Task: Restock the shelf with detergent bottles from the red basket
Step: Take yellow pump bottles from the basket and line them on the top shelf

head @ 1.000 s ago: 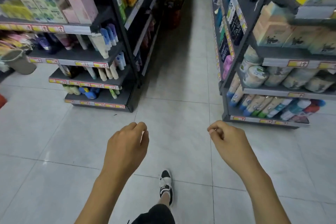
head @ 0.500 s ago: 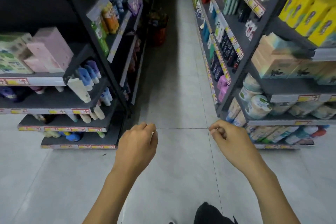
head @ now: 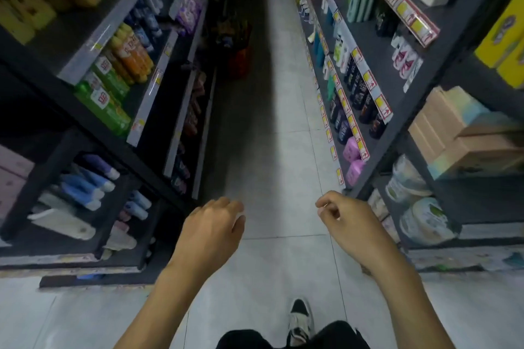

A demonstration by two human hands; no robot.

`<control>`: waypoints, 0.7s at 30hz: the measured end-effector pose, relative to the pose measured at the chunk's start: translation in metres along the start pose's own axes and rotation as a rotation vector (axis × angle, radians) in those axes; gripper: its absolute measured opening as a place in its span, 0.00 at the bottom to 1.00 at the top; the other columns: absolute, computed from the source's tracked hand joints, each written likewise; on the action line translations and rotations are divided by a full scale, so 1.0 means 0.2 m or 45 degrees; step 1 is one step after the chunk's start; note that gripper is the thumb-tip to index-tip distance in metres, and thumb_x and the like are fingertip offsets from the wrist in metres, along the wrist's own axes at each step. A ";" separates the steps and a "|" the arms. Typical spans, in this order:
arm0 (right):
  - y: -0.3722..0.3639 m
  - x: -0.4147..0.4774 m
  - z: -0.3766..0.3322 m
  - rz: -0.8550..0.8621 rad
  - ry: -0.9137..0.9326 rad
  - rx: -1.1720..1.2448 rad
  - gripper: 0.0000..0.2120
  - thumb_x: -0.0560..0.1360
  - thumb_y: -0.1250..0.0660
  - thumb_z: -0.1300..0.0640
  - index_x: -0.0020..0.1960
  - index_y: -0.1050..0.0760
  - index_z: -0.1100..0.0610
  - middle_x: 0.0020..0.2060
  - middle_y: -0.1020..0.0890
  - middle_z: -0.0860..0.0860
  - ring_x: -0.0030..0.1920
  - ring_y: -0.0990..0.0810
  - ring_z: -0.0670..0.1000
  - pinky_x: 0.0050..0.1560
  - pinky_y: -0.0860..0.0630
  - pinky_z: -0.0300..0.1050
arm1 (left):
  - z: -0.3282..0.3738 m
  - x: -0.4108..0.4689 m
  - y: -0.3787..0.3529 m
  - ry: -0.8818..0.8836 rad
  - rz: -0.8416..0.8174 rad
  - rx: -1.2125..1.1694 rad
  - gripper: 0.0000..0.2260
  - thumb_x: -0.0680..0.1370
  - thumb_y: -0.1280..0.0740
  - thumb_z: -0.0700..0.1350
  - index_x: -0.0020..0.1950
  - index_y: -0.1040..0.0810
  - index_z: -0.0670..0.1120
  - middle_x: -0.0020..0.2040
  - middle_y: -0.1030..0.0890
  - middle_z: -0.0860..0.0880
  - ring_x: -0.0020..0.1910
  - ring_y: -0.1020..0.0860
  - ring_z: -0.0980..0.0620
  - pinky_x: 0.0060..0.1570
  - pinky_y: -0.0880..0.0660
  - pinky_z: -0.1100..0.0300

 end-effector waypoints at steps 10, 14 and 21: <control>0.12 0.99 -0.22 -0.246 0.329 -0.462 0.10 0.82 0.41 0.54 0.59 0.24 0.50 0.55 0.22 0.47 0.53 0.21 0.51 0.53 0.23 0.50 | -0.28 0.84 -0.05 -0.223 -0.088 0.161 0.08 0.71 0.28 0.43 0.38 0.26 0.47 0.34 0.24 0.48 0.31 0.24 0.45 0.31 0.30 0.55; 0.07 1.38 -0.35 -0.236 0.467 -0.926 0.13 0.83 0.45 0.53 0.62 0.26 0.50 0.57 0.24 0.49 0.58 0.24 0.53 0.58 0.27 0.51 | -0.43 1.16 -0.13 -0.043 -0.039 0.142 0.08 0.72 0.28 0.43 0.37 0.27 0.47 0.33 0.25 0.49 0.32 0.25 0.45 0.32 0.29 0.55; 0.08 2.07 -0.59 -0.067 0.169 -1.150 0.14 0.80 0.43 0.54 0.63 0.26 0.55 0.57 0.21 0.53 0.59 0.23 0.57 0.55 0.28 0.52 | -0.73 1.87 -0.21 0.220 -0.009 0.044 0.07 0.72 0.29 0.43 0.37 0.27 0.47 0.34 0.25 0.50 0.33 0.23 0.45 0.31 0.34 0.55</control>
Point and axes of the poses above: each hand's wrist, its own x-axis towards the middle knuckle, its own y-axis out of the back of the hand, z = x × y, the point moved 1 cm from there along x, towards the middle knuckle
